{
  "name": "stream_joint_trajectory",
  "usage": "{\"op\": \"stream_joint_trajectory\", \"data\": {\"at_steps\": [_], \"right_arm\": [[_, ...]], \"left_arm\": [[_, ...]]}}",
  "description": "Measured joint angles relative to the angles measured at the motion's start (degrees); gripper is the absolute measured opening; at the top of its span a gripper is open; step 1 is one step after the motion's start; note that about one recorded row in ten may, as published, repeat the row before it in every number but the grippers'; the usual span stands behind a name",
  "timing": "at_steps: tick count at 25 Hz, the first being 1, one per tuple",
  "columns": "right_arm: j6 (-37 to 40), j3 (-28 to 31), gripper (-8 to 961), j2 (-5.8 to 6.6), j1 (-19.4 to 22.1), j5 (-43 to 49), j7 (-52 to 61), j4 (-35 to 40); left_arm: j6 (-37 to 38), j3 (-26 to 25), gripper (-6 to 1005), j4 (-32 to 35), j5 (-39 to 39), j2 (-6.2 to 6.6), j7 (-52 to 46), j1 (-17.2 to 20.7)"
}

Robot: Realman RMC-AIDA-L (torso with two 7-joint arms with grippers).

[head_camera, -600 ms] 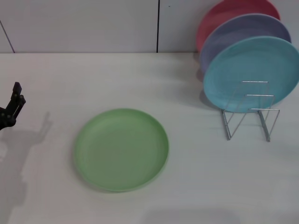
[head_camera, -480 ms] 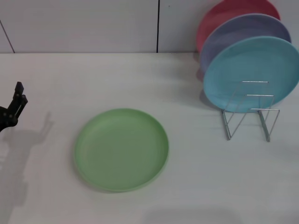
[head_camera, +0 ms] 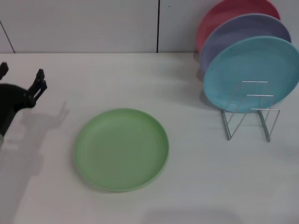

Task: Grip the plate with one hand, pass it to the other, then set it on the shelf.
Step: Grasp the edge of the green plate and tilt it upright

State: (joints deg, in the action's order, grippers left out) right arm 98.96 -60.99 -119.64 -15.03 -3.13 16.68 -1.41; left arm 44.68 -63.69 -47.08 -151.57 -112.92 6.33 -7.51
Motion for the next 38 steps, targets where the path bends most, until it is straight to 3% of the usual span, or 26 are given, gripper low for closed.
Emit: {"op": "stream_joint_trajectory", "data": {"at_steps": [1,2,3,4,5,6,7,8,9,11,12,13,15,16,17,25,38], "right_arm": [[0.01,0.0,816,0.08,0.01,0.0,0.57,0.0],[0.01,0.0,816,0.08,0.01,0.0,0.57,0.0],[-0.03,-0.01,817,0.09,0.01,0.01,0.64,0.0],[-0.03,-0.01,817,0.09,0.01,0.01,0.64,0.0],[-0.28,-0.17,817,0.14,-0.04,0.01,0.68,0.0],[-0.28,-0.17,817,0.14,-0.04,0.01,0.68,0.0],[-0.39,-0.27,817,0.16,-0.12,0.01,0.68,0.01],[-0.51,-0.33,817,0.18,-0.16,0.01,0.69,0.02],[-0.57,-0.37,817,0.19,-0.21,0.01,0.7,0.02],[-0.61,-0.46,816,0.2,-0.34,0.01,0.71,0.01],[-0.64,-0.52,816,0.2,-0.46,0.01,0.72,0.0],[-0.64,-0.52,816,0.2,-0.46,0.01,0.72,0.0],[-1.04,-0.62,816,0.26,-0.68,0.08,0.73,0.0],[-1.52,-0.67,816,0.27,-0.78,0.12,0.73,0.01],[-1.52,-0.67,816,0.27,-0.78,0.12,0.73,0.01],[-3.33,-0.78,815,0.31,-0.85,0.2,0.73,0.34],[-3.31,-0.8,816,0.29,-1.1,0.32,0.73,0.53]], "left_arm": [[-12.52,-2.36,865,-10.62,-1.84,1.97,-0.23,2.44],[-12.52,-2.36,865,-10.62,-1.84,1.97,-0.23,2.44],[-18.71,-3.67,865,-15.7,-2.34,2.73,-0.47,3.5],[-18.71,-3.67,865,-15.7,-2.34,2.73,-0.47,3.5],[-26.11,-5.34,865,-21.05,-2.41,3.19,-0.53,4.42],[-26.11,-5.34,865,-21.05,-2.41,3.19,-0.53,4.42],[-32.17,-6.92,865,-25.11,-2.42,3.43,-0.52,5.11],[-44.03,-10.03,865,-32.03,-2.43,3.32,-0.26,5.81],[-46.91,-10.83,865,-33.63,-2.42,3.22,-0.14,5.9],[-60.26,-14.39,865,-39.3,-2.18,2.09,0.95,5.64],[-69.94,-17.32,865,-42.96,-2.0,0.47,2.72,4.96],[-69.94,-17.32,865,-42.96,-2.0,0.47,2.72,4.96],[-79.76,-20.55,865,-45.86,-1.92,-1.86,5.36,3.74],[-90.33,-24.39,865,-48.21,-1.83,-4.87,8.53,1.56],[-93.23,-25.13,865,-48.63,-1.72,-5.34,8.87,0.84],[-103.66,-25.12,864,-48.05,-0.97,-5.34,6.92,-2.48],[-106.41,-23.62,863,-42.31,-0.14,-5.5,5.12,-4.45]]}}
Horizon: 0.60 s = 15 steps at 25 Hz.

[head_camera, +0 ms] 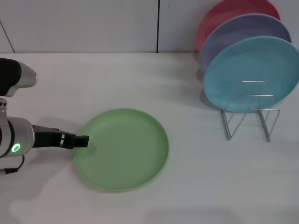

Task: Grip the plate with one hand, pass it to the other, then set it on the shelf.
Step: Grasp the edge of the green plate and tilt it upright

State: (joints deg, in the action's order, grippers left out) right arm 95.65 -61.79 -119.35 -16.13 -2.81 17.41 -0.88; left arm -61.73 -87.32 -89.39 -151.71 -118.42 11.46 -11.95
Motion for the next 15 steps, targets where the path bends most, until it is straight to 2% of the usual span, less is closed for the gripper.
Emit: {"op": "stream_joint_trajectory", "data": {"at_steps": [7,15], "right_arm": [[0.02,0.01,817,0.05,-0.04,0.27,-0.01,0.0],[0.09,0.01,817,0.09,0.08,0.27,-0.01,0.0]], "left_arm": [[0.04,0.17,862,5.39,0.45,-0.06,-0.03,-2.94],[0.21,0.03,862,7.71,0.4,-0.04,-0.03,-3.98]]}}
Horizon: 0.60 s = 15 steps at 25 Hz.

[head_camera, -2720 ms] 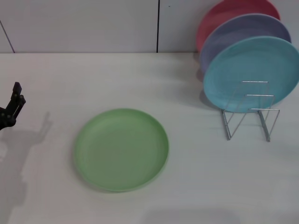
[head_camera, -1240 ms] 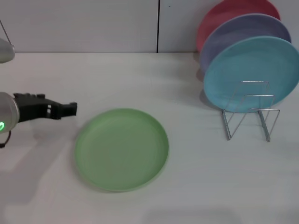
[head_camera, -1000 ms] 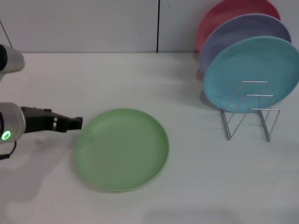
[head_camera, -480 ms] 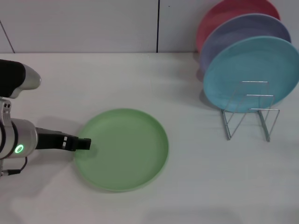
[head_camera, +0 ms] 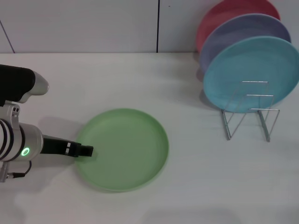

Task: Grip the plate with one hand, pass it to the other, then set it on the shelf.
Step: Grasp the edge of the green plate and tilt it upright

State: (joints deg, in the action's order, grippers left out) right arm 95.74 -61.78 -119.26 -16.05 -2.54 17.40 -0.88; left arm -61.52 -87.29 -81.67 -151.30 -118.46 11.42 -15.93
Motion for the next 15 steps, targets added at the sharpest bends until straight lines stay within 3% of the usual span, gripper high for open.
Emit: {"op": "stream_joint_trajectory", "data": {"at_steps": [15], "right_arm": [[0.32,0.0,816,0.0,0.33,0.11,0.0,0.0]], "left_arm": [[1.19,-0.5,860,1.57,-0.49,0.17,0.01,-0.25]]}}
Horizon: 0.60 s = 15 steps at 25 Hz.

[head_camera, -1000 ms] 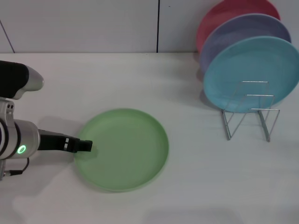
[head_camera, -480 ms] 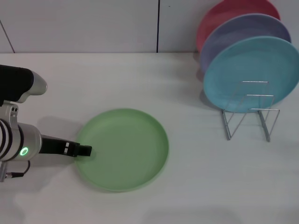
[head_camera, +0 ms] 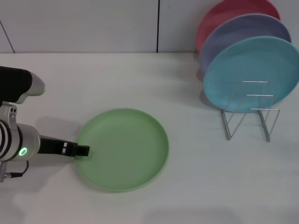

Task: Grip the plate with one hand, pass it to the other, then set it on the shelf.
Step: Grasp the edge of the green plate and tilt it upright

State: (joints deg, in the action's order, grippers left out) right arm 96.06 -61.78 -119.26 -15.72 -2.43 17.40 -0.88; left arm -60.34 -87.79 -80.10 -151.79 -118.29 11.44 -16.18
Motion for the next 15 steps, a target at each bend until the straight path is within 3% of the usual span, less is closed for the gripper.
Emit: {"op": "stream_joint_trajectory", "data": {"at_steps": [12,15], "right_arm": [[0.97,-0.08,817,0.0,0.39,0.06,0.0,0.0],[1.34,-0.09,816,0.0,0.48,0.06,0.0,0.0]], "left_arm": [[0.35,-0.01,859,1.36,0.0,0.0,0.02,-0.52],[0.13,0.01,818,1.48,0.02,0.0,0.01,-0.52]]}}
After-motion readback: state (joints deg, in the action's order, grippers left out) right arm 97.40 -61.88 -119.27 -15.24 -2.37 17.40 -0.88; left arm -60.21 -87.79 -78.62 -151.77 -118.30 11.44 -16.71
